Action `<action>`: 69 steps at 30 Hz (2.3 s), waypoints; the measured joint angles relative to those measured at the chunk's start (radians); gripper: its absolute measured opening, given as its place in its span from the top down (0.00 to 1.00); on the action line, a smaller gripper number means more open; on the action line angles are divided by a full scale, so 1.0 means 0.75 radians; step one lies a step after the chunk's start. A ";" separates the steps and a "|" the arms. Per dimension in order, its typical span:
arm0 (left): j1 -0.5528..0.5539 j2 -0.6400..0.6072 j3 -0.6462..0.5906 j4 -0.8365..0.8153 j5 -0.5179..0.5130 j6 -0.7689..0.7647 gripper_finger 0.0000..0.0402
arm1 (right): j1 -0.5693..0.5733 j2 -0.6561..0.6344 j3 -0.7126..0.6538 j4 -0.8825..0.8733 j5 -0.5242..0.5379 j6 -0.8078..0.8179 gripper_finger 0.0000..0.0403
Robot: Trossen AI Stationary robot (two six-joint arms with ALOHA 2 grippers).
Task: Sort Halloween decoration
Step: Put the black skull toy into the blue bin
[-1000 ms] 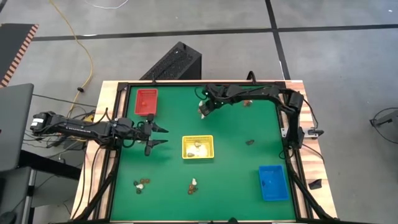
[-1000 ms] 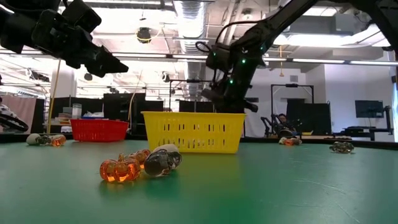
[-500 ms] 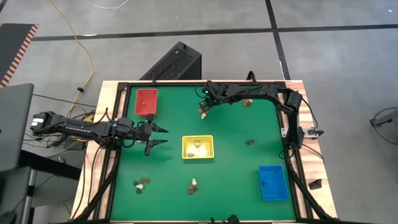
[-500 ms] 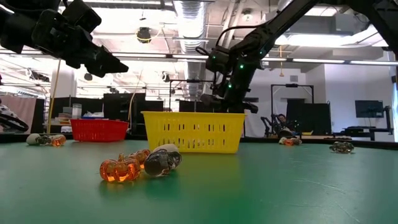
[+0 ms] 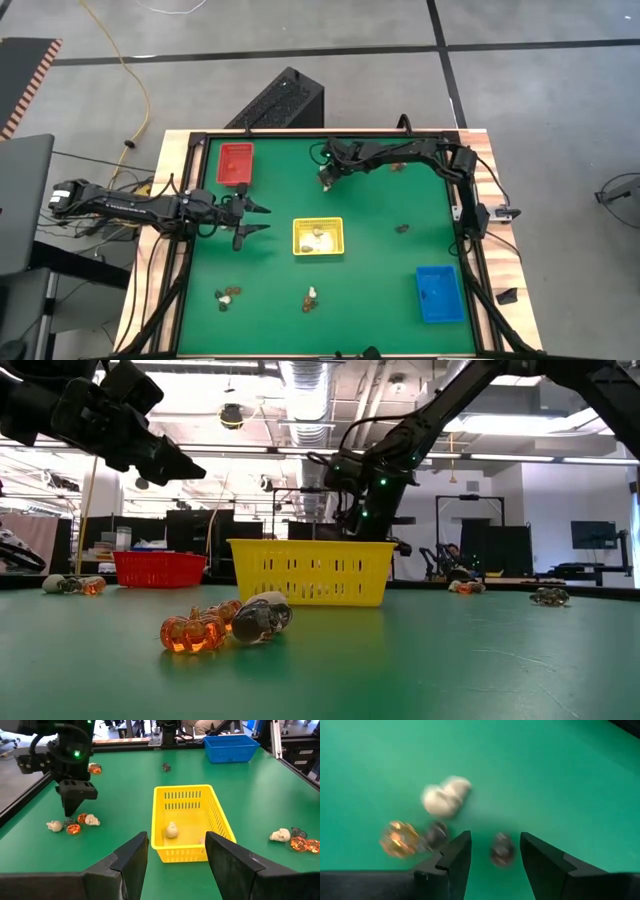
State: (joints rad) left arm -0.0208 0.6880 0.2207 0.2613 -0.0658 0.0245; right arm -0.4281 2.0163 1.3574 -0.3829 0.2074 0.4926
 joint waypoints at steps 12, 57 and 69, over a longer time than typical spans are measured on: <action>0.000 0.000 0.000 -0.002 -0.001 -0.001 0.53 | 0.000 0.003 -0.001 -0.053 0.001 0.006 0.67; 0.000 0.000 0.001 0.274 -0.002 0.269 0.53 | 1.923 -0.490 -0.007 -1.219 -0.274 1.969 0.73; 0.000 0.000 0.001 0.261 0.009 0.259 0.53 | 1.817 -0.490 -0.007 -1.338 -0.322 1.899 0.69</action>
State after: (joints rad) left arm -0.0208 0.6880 0.2214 0.4567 -0.0593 0.2191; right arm 0.9345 1.6489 1.3518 -1.3868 -0.0344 1.9166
